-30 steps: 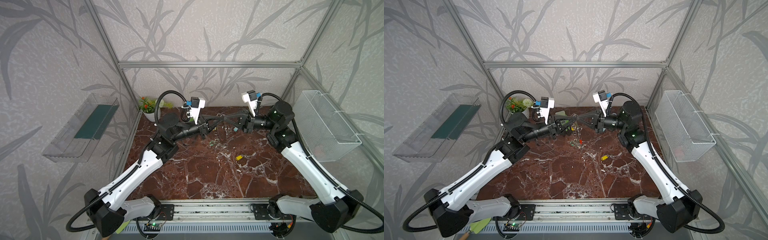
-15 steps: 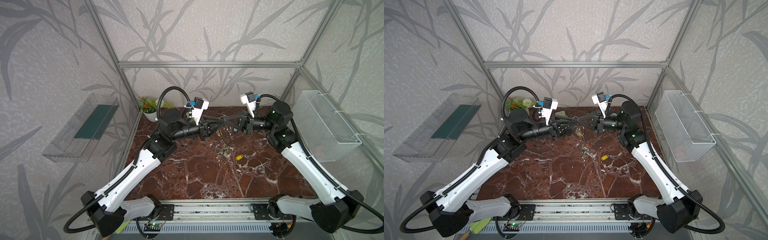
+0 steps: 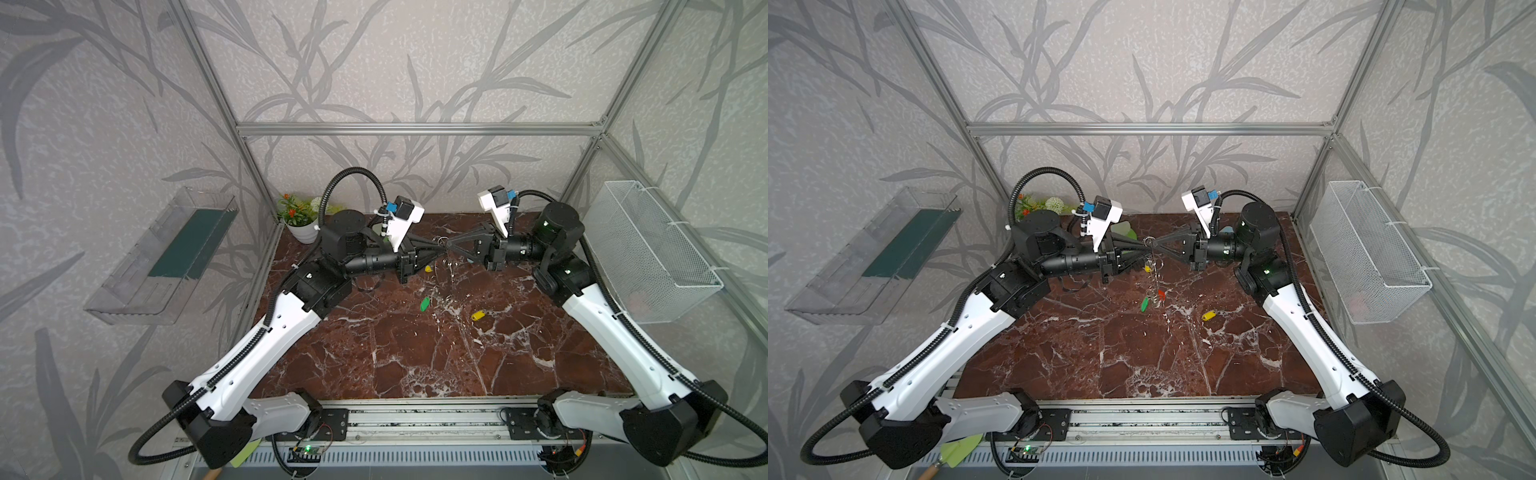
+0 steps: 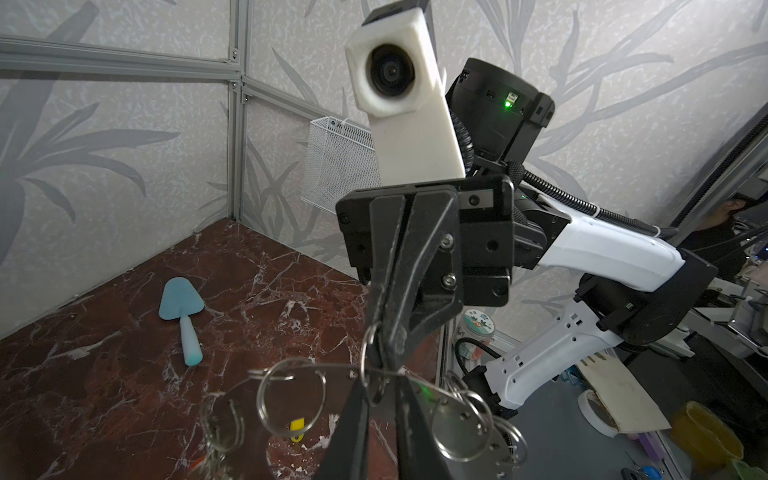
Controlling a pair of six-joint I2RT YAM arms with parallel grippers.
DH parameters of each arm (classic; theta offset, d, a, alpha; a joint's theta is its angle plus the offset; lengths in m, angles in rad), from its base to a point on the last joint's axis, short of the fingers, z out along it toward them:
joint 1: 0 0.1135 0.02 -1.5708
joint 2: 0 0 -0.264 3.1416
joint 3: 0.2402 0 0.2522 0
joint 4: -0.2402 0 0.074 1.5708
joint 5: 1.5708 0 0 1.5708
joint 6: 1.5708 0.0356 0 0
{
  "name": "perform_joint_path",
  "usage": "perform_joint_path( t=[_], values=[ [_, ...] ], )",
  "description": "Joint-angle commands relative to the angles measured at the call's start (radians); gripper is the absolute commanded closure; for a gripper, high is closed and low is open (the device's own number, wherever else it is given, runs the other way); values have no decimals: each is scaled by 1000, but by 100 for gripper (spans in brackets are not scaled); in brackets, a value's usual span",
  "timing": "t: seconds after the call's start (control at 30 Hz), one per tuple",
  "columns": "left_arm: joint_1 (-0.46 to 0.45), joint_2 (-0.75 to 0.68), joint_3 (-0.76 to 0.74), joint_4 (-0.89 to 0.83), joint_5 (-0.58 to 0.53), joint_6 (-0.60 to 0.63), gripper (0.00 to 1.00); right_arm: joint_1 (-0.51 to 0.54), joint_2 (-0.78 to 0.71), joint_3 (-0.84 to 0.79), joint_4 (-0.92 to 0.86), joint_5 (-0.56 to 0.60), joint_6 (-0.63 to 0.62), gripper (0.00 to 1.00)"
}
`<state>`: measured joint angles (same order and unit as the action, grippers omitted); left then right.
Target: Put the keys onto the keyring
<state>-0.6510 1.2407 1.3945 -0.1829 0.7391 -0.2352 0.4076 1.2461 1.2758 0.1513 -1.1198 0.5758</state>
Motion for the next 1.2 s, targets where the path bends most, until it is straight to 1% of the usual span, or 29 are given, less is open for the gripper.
perform_joint_path(
  t=[0.0, 0.13, 0.23, 0.47, 0.5, 0.57, 0.7, 0.8, 0.9, 0.97, 1.07, 1.17],
  values=[
    [-3, 12, 44, 3, 48, 13, 88, 3, -25, 4, 25, -6, -2, 100],
    [-1, 16, 51, 4, 50, 7, 88, 3, -25, 0, 25, -11, -4, 100],
    [2, 13, 50, 2, 48, 7, 85, 3, -24, -2, 25, -14, -4, 100],
    [14, 22, 62, 9, 52, -8, 85, 5, -19, -6, 29, -23, -2, 100],
    [15, 23, 64, 7, 51, -9, 85, 5, -20, -7, 28, -23, -2, 100],
    [19, 22, 64, 5, 50, -10, 80, 7, -19, -8, 29, -23, -2, 100],
    [24, 27, 69, 2, 55, -13, 78, 7, -18, -11, 30, -25, -2, 100],
    [31, 26, 67, 11, 59, -16, 83, 9, -17, -10, 30, -24, -2, 100],
    [33, 32, 73, 9, 67, -19, 84, 11, -17, -10, 30, -23, -2, 100],
    [33, 35, 75, 8, 73, -19, 90, 11, -16, -10, 30, -27, -2, 100],
    [33, 37, 76, 9, 80, -21, 93, 11, -16, -12, 30, -27, -2, 100],
    [33, 38, 78, 11, 85, -23, 100, 13, -14, -13, 30, -28, -2, 100]
  ],
)
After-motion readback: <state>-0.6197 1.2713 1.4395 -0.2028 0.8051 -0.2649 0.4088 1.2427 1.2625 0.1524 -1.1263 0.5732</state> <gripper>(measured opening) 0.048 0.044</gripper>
